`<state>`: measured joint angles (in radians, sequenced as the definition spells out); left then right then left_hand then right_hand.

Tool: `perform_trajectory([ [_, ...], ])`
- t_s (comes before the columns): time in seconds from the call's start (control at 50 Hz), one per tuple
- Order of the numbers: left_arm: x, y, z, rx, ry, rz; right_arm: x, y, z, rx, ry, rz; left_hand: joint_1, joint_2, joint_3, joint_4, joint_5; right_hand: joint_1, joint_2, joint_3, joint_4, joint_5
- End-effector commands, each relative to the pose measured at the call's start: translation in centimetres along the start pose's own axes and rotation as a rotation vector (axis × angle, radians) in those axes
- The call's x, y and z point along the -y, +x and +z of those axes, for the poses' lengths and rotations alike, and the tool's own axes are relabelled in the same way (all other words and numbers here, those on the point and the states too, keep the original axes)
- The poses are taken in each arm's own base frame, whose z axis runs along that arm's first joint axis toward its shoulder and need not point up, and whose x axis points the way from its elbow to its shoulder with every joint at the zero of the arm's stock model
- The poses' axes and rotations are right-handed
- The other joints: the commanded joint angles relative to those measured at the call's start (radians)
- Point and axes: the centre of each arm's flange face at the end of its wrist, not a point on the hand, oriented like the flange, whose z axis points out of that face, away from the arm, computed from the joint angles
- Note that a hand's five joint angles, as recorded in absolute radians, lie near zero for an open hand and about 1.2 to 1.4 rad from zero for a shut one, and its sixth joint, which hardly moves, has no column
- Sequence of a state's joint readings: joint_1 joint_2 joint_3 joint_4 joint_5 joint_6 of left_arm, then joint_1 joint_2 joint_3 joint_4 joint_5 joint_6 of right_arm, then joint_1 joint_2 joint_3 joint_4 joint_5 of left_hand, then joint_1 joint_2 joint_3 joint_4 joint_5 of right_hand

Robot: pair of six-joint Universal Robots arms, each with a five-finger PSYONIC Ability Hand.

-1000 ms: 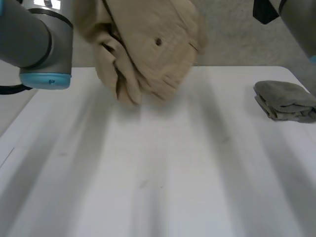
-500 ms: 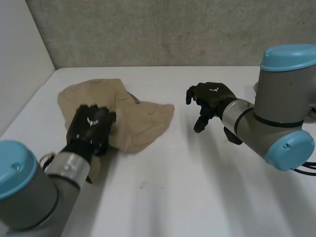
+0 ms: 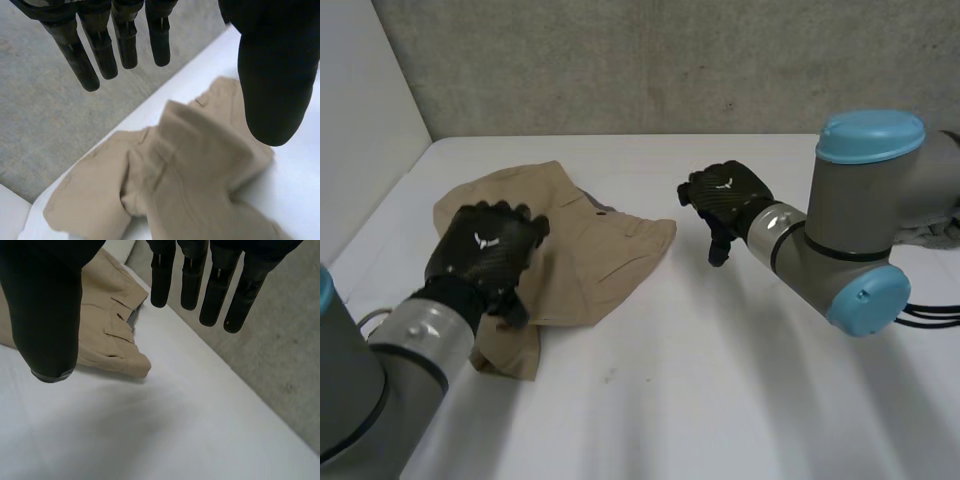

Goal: Fold the laundry.

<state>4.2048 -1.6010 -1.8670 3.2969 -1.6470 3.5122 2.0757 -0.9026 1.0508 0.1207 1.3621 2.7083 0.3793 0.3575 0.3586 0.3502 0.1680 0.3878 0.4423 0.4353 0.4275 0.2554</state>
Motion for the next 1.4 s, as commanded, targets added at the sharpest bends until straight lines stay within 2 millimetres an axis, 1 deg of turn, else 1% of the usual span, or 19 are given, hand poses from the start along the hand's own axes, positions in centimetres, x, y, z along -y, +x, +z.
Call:
perform_trajectory([
  [0.02,1.1,0.0,2.9,0.026,0.018,-0.078,-0.3,-0.7,2.6,0.076,0.107,-0.138,-0.031,-0.009,-0.01,-0.002,0.006,-0.036,-0.09,-0.083,-0.075,-0.078],
  [0.14,-0.4,0.5,5.0,0.018,-0.094,-0.042,-1.6,-1.6,5.0,0.15,0.155,-0.144,-0.045,-0.024,-0.025,-0.016,-0.009,-0.086,-0.14,-0.133,-0.125,-0.128],
  [0.28,-4.0,1.3,5.9,-0.013,-0.318,0.097,-3.2,-1.9,7.2,0.163,0.162,-0.147,0.045,0.067,0.066,0.074,0.082,-0.086,-0.14,-0.133,-0.125,-0.128],
  [0.3,-4.3,1.3,6.0,-0.008,-0.33,0.109,-3.6,-2.0,7.7,0.167,0.158,-0.145,0.086,0.108,0.107,0.115,0.123,-0.086,-0.14,-0.133,-0.125,-0.128],
  [0.36,-4.5,1.1,6.3,0.027,-0.34,0.147,-4.4,-2.2,8.5,0.181,0.149,-0.142,0.464,0.486,0.485,0.493,0.501,-0.083,-0.137,-0.13,-0.122,-0.125],
  [0.38,-4.4,1.0,6.4,0.036,-0.334,0.149,-4.7,-2.3,8.9,0.189,0.143,-0.139,0.599,0.621,0.62,0.628,0.636,-0.08,-0.134,-0.127,-0.119,-0.122],
  [0.4,-4.2,0.9,6.7,0.05,-0.32,0.149,-4.9,-2.4,9.1,0.195,0.14,-0.137,0.848,0.869,0.868,0.877,0.884,-0.077,-0.131,-0.124,-0.116,-0.119],
  [0.44,-3.8,0.8,6.8,0.061,-0.296,0.145,-5.1,-2.5,9.4,0.206,0.134,-0.135,1.016,1.038,1.037,1.045,1.053,-0.077,-0.131,-0.124,-0.116,-0.119],
  [0.52,-2.8,0.6,6.7,0.081,-0.242,0.137,-5.1,-2.5,9.9,0.218,0.142,-0.134,1.017,1.039,1.038,1.046,1.054,-0.071,-0.125,-0.118,-0.111,-0.113],
  [0.76,2.9,0.3,3.7,0.096,-0.056,0.116,-4.9,-3.7,10.2,0.269,0.176,-0.115,1.017,1.039,1.038,1.046,1.054,-0.039,-0.093,-0.086,-0.078,-0.081],
  [0.92,4.1,-0.2,3.2,0.118,-0.007,0.109,-5.0,-4.5,10.2,0.317,0.157,0.058,1.017,1.039,1.038,1.046,1.054,0.023,-0.032,-0.025,-0.017,-0.019],
  [1.02,4.2,-0.2,3.0,0.117,-0.004,0.106,-4.8,-4.6,10.3,0.328,0.17,0.118,1.017,1.039,1.038,1.046,1.054,0.266,0.211,0.218,0.226,0.224],
  [1.1,4.8,-0.4,2.5,0.125,0.017,0.092,-4.7,-4.5,10.8,0.298,0.194,0.116,1.017,1.039,1.038,1.046,1.054,0.987,0.932,0.939,0.947,0.945],
  [1.18,5.3,-0.7,1.9,0.139,0.052,0.084,-4.5,-3.3,11.3,0.185,0.199,0.104,1.017,1.039,1.038,1.046,1.054,1.008,0.954,0.961,0.969,0.966],
  [1.26,5.5,-1.0,1.5,0.16,0.091,0.081,-2.9,-1.8,10.9,0.115,0.205,0.079,1.017,1.039,1.038,1.046,1.054,1.008,0.954,0.961,0.969,0.966],
  [1.3,5.3,-1.4,1.3,0.178,0.106,0.077,-0.4,-0.3,9.6,0.089,0.218,0.035,1.017,1.039,1.038,1.046,1.054,1.008,0.954,0.961,0.969,0.966],
  [1.32,5.2,-1.4,1.3,0.179,0.104,0.077,0.1,0.2,9.1,0.084,0.205,0.017,1.017,1.039,1.038,1.046,1.054,1.008,0.954,0.961,0.969,0.966],
  [1.34,5.1,-1.5,1.4,0.185,0.101,0.076,0.6,1.9,7.8,0.073,0.158,-0.027,1.017,1.039,1.038,1.046,1.054,1.008,0.954,0.961,0.969,0.966],
  [1.4,4.1,-2.1,1.6,0.202,0.077,0.077,1.0,4.9,5.2,0.06,0.057,-0.095,1.017,1.039,1.038,1.046,1.054,1.008,0.954,0.961,0.969,0.966],
])
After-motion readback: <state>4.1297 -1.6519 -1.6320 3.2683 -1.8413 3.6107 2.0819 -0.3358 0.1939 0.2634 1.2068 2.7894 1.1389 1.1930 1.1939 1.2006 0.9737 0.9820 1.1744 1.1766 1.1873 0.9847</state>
